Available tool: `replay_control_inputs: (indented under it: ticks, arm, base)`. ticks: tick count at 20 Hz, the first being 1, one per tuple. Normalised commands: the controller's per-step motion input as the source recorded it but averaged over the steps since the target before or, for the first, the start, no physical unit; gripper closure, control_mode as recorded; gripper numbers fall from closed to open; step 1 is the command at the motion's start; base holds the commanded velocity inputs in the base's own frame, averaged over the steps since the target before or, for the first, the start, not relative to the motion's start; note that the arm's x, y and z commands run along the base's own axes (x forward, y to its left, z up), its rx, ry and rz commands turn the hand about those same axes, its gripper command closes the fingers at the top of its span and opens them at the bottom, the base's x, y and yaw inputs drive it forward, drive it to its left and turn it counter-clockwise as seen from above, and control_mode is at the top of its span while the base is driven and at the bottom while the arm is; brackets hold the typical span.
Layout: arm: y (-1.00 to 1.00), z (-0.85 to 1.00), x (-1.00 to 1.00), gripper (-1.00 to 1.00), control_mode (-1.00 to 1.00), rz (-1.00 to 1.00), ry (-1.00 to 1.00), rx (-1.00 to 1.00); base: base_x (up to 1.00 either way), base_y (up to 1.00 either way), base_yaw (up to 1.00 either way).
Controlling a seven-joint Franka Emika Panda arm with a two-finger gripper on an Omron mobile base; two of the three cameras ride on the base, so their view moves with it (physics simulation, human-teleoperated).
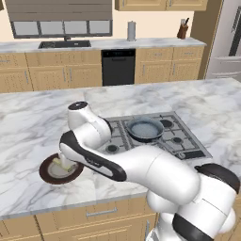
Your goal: Pick up the butter stick and place it in the pan. Then turn on the burner for the pan.
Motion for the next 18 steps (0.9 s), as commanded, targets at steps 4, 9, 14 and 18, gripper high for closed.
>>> replay_control_inputs:
  ticks: [4,9,14,18]
  arm:
    - [0.39,-0.32,0.24,-1.00,-1.00,0.02,0.07,-0.09]
    - [0.26,-0.13,0.42,-1.00,-1.00,0.01,0.11,-0.03]
    - [0.32,-0.09,0.39,-1.00,-1.00,0.01,0.19,-0.04]
    - [0.41,-0.43,0.26,-1.00,-1.00,0.00,0.13,-0.14]
  base:
    - [0.00,0.00,0.00]
    - [0.00,0.00,0.00]
    - [0.00,0.00,0.00]
    - [0.00,0.00,0.00]
